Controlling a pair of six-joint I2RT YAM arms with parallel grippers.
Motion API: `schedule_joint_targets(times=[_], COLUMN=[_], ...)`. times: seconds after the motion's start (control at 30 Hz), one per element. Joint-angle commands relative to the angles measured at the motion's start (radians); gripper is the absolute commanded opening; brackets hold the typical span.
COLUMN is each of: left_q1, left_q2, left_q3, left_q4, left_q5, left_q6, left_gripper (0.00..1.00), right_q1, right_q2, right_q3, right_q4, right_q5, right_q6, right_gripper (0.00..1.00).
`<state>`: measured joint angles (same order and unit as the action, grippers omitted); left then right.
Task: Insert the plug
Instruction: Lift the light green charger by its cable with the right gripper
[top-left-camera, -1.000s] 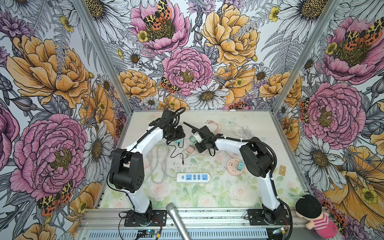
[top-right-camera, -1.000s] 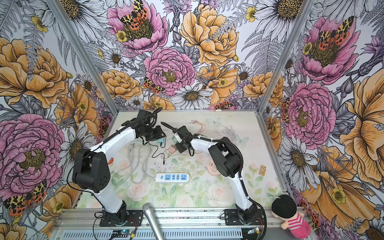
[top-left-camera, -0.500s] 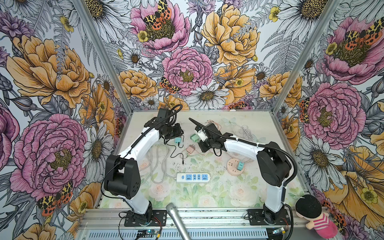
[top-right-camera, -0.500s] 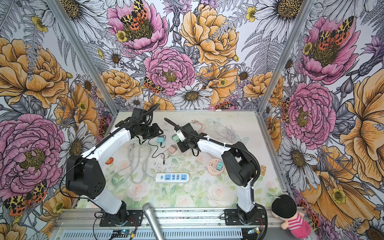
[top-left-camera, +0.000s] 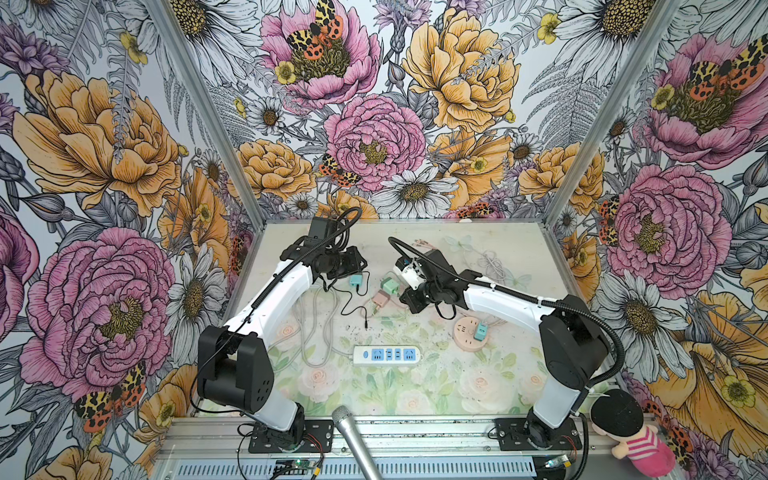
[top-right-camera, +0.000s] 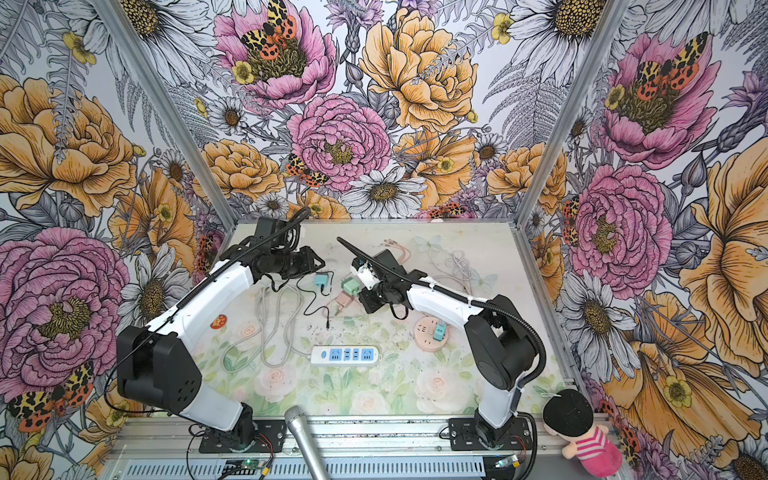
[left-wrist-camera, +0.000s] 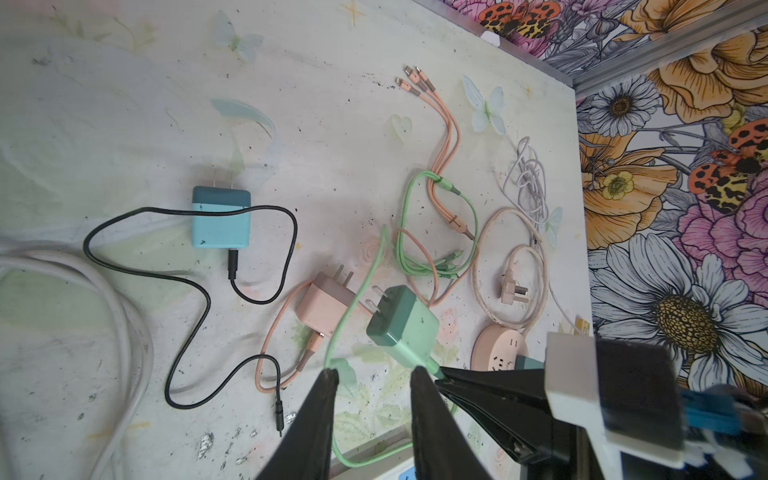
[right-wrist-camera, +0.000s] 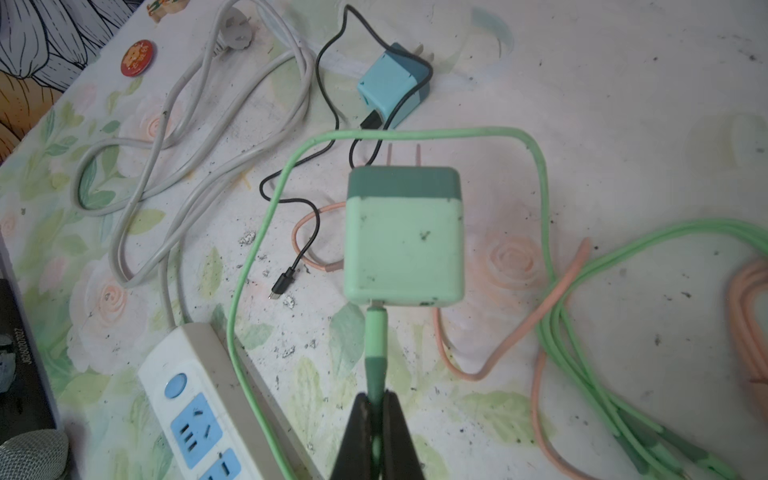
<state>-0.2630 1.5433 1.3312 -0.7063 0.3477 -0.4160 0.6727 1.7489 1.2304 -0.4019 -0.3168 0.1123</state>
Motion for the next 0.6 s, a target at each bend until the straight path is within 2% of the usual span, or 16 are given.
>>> schedule_joint_targets(times=[0.0,0.1,0.27,0.57], left_q1=[0.006,-0.007,-0.039,-0.129], left_q2=[-0.018,-0.017,-0.028,-0.147], left_q3=[-0.015,-0.016,-0.021,-0.038], left_q4=[-0.001,-0.001,-0.006,-0.053], left_q5=[0.057,0.083,0.143,-0.062], left_q6=[0.016,0.034,0.093,0.248], left_gripper=[0.33,0.34,0.36,0.4], right_q1=[-0.004,-0.013,-0.045,-0.132], right_q2=[-0.094,-0.152,-0.219,-0.295], right_q3=[-0.032,-0.057,-0.068,-0.089], right_q4=[-0.017,-0.02,-0.021,-0.023], right_q5=[-0.051,-0.059,-0.153,-0.225], right_q6=[0.014,0.019,0.038,0.076], right_gripper=[0.0,0.0,0.0,0.0])
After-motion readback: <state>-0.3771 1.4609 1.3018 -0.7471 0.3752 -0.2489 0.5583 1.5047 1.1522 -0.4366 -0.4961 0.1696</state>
